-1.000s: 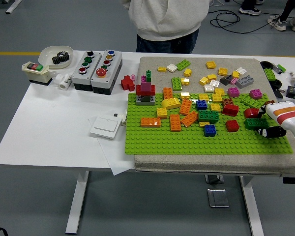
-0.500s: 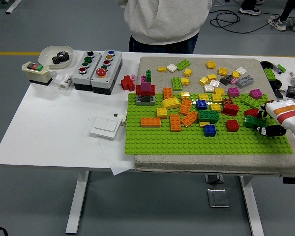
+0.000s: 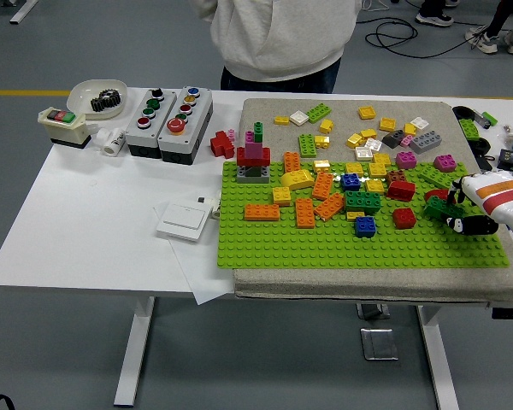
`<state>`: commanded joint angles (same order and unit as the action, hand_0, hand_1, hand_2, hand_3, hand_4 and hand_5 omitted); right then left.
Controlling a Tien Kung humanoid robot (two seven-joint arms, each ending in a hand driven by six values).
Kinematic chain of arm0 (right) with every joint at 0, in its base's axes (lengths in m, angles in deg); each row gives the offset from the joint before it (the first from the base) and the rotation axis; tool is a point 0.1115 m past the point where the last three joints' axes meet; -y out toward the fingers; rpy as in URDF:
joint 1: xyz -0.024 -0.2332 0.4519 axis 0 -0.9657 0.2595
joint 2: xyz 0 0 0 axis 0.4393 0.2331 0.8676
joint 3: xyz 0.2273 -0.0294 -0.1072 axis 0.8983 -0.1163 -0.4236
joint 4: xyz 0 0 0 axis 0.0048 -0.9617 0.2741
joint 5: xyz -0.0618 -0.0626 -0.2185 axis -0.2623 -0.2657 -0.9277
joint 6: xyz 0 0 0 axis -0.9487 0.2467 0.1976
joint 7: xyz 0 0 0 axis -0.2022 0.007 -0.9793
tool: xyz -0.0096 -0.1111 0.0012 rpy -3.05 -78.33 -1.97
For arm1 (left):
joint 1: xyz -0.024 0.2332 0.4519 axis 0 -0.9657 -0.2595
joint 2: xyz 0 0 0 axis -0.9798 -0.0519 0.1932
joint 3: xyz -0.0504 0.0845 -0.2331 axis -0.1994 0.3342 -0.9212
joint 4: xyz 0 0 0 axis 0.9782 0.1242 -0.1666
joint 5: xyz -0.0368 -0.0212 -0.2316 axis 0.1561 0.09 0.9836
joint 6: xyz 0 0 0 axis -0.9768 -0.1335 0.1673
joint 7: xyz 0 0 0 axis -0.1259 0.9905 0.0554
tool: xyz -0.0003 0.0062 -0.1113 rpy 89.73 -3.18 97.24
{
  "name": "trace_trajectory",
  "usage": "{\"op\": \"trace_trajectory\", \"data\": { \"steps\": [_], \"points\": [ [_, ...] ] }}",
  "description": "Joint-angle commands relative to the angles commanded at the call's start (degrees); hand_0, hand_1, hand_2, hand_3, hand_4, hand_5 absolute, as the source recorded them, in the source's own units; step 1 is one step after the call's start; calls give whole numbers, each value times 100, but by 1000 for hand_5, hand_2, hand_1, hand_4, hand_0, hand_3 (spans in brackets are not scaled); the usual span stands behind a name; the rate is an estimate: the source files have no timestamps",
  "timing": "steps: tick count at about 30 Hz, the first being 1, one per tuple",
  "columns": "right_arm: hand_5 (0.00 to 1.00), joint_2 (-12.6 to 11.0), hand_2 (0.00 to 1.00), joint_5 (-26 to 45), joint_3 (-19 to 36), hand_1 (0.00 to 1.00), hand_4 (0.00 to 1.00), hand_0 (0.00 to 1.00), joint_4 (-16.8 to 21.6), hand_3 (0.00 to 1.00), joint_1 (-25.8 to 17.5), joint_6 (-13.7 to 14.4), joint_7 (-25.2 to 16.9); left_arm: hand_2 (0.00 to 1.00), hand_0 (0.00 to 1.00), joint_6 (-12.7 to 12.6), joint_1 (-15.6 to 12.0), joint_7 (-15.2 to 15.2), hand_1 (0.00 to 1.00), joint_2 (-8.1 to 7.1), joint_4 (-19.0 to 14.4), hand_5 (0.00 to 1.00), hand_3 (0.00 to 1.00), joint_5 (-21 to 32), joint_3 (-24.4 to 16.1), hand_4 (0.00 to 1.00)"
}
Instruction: Pick up the brick,pile it on top of brick,press brick,pick up the brick,pile it on top of brick,press brick
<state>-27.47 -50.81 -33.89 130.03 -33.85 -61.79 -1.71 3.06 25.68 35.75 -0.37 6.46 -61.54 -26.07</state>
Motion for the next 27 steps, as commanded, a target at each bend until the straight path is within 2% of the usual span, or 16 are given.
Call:
{"op": "trace_trajectory", "data": {
  "steps": [12, 22, 27],
  "points": [
    [409, -178, 490, 0, 106, 379, 666, 210, 599, 510, -356, -33, 16, 748, 689, 0, -21, -3, 709, 13, 5, 665, 588, -21, -12, 675],
    [404, -382, 489, 0, 192, 379, 663, 210, 1666, 510, -787, 86, 57, 744, 688, 22, -44, 6, 708, 19, 4, 665, 588, -91, -48, 675],
    [404, -484, 489, 0, -16, 379, 663, 210, 2178, 510, -936, 192, 47, 744, 688, 34, -55, 11, 708, 21, 2, 665, 588, -127, -68, 675]
  ]
}}
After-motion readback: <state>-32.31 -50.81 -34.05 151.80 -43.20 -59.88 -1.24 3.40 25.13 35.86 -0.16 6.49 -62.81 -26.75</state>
